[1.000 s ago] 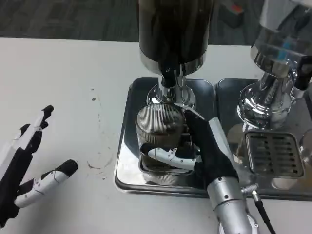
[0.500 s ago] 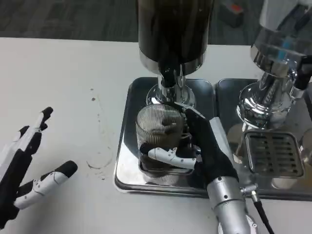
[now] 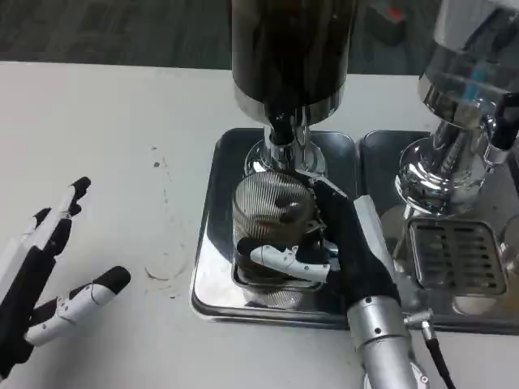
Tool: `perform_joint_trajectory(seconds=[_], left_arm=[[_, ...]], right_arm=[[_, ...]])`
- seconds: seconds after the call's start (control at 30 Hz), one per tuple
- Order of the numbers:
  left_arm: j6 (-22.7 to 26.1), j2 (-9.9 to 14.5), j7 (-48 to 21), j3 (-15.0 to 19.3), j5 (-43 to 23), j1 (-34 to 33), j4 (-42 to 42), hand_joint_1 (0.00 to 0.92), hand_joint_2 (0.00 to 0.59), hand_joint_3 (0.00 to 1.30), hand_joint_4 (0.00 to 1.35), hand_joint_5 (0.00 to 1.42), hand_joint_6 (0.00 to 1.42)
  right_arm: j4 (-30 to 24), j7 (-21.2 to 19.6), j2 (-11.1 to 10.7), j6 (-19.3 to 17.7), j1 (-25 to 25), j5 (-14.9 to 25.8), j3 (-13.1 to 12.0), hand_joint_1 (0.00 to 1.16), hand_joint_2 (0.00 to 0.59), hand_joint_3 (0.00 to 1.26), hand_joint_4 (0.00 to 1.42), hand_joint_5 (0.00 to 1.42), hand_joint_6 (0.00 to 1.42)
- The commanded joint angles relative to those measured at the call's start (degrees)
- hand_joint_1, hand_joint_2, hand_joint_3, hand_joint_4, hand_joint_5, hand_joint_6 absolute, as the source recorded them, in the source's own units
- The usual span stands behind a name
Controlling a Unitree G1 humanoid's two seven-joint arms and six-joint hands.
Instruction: Grasp the cup under the faucet to collect the drink, then remove the cup.
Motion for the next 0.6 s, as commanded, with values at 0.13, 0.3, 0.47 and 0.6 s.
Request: perform_joint_trajectory(seconds=[0.13,0.3,0.47,0.6], left_arm=[[0.2,0.2,-0.8,-1.2,0.0,-1.4,0.8,0.0,0.117,0.0,0.0,0.08,0.0],[0.1,0.3,-1.1,-2.2,0.4,-2.4,1.8,0.0,0.112,0.0,0.0,0.08,0.0],[-0.4,0.4,-1.2,-2.8,0.8,-3.3,2.7,0.0,0.11,0.0,0.0,0.07,0.0],[-0.5,0.5,-1.1,-3.4,0.7,-3.9,3.5,0.0,0.112,0.0,0.0,0.07,0.0]], right_arm=[[-5.3,-1.2,0.4,-0.7,1.4,-3.0,0.6,1.01,0.194,0.33,0.54,0.67,0.82],[-7.5,-0.8,-0.2,0.0,2.4,-4.2,0.4,1.01,0.194,0.33,0.55,0.68,0.84],[-10.6,-1.0,-0.9,1.9,3.4,-7.4,0.9,1.01,0.196,0.33,0.54,0.68,0.85],[-12.2,-0.3,-1.6,4.1,4.5,-9.5,1.2,1.01,0.21,0.33,0.53,0.68,0.86]])
